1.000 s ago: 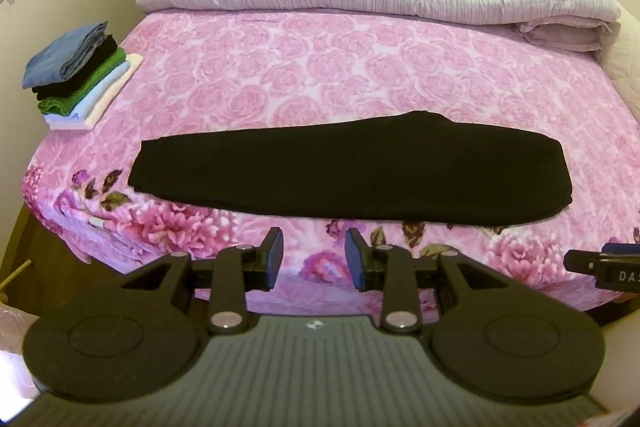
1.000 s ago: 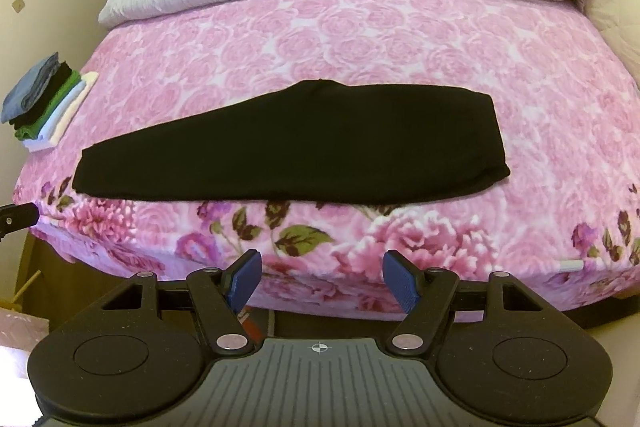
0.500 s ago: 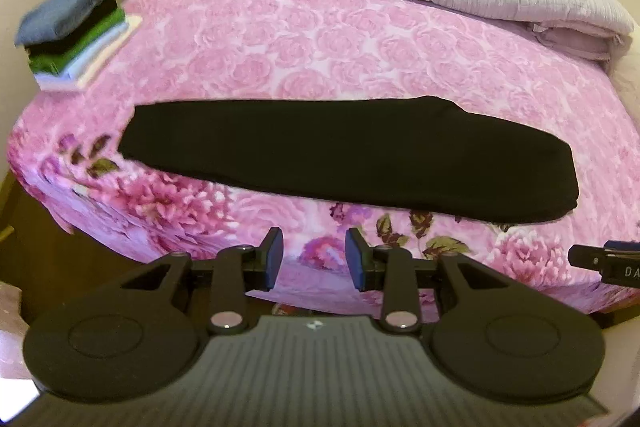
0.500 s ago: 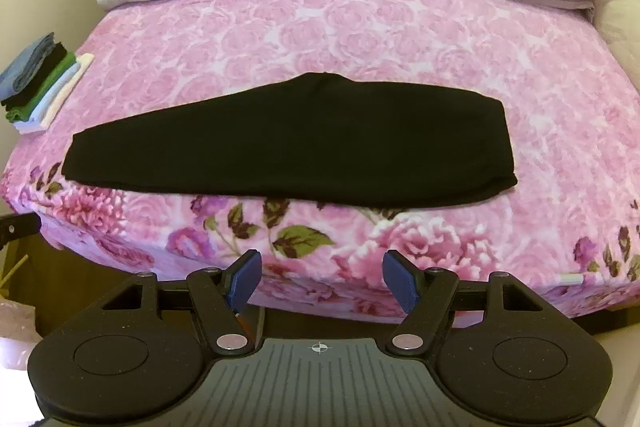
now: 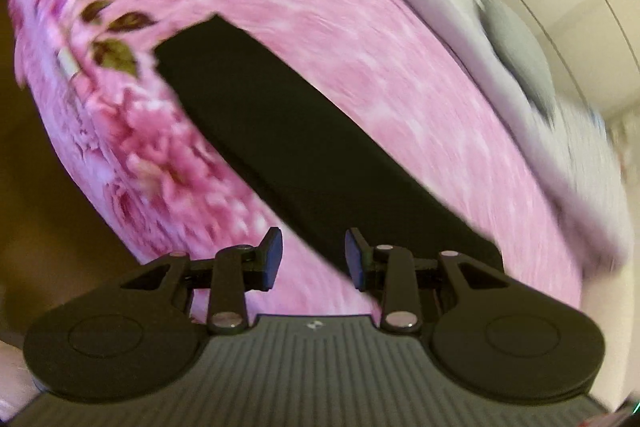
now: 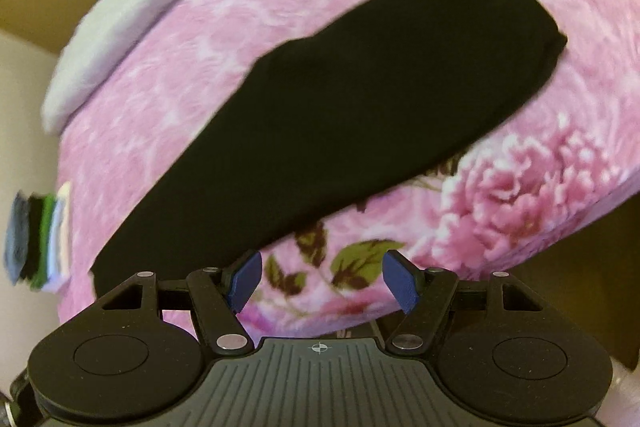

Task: Fold clothes
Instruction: 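Move the left gripper to the strip's end to grasp it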

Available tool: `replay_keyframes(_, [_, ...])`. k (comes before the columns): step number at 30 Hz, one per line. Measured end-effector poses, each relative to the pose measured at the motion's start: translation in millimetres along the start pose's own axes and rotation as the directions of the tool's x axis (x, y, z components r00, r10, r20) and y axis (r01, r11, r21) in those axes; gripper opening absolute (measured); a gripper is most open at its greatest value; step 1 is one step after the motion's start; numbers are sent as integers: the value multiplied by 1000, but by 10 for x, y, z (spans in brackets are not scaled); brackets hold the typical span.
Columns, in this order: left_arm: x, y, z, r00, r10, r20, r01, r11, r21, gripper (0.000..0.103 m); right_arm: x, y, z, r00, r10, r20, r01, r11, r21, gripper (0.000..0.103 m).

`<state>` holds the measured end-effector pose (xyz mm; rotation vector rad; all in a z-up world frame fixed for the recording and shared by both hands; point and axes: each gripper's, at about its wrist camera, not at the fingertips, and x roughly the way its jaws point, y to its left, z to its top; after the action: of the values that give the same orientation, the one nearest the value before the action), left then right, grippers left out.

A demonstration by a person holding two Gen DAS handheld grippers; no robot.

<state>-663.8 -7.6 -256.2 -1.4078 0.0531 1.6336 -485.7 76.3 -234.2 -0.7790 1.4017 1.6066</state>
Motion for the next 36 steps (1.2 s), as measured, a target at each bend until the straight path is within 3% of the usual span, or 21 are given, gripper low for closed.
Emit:
replay_keyframes(6, [584,737,412,998,-9,65,23,974,-224,32,578,-7,37,998,-15,64,12,999,45,71])
replay_keyframes(10, [835,1102,454,990,-51,130,95,926,-366,35,800,-62,88,993,-7,120,13,999,-53,71])
replay_keyframes(16, [1082,1449,332,965,-113,235,212,866,-452,38,951,-194,101,961,55,273,23,961,-274,71])
replay_keyframes(22, [1193,1465,395,936,-169,310,273,903,-331,40,936,-582,-87,913,122,389,-27,970,-241,71])
replay_keyframes(25, [1205,1419,387,935,-184,303,266,930,-255,40,882,-820,-266,891,131,435,-75,987,-144,71])
replay_keyframes(29, [1183,1383,416,945,-175,277,238,948,-211,37,713,-983,-479,880,100,465,-116,993,7,71])
replay_keyframes(31, [1202,1364,426,947,-162,279,222,954,-201,32,637,-1041,-526,878,107,467,-157,985,69,71])
replay_keyframes(33, [1207,1309,432,951,-126,282,179,969,-171,18,568,-1063,-496,876,104,470,-173,979,106,71])
replay_keyframes(35, [1205,1128,463,959,-54,277,73,996,-57,3,533,-1072,-491,876,101,471,-177,977,120,71])
replay_keyframes(36, [1189,1005,466,958,-28,285,21,999,28,2,515,-1076,-488,876,99,472,-179,976,127,71])
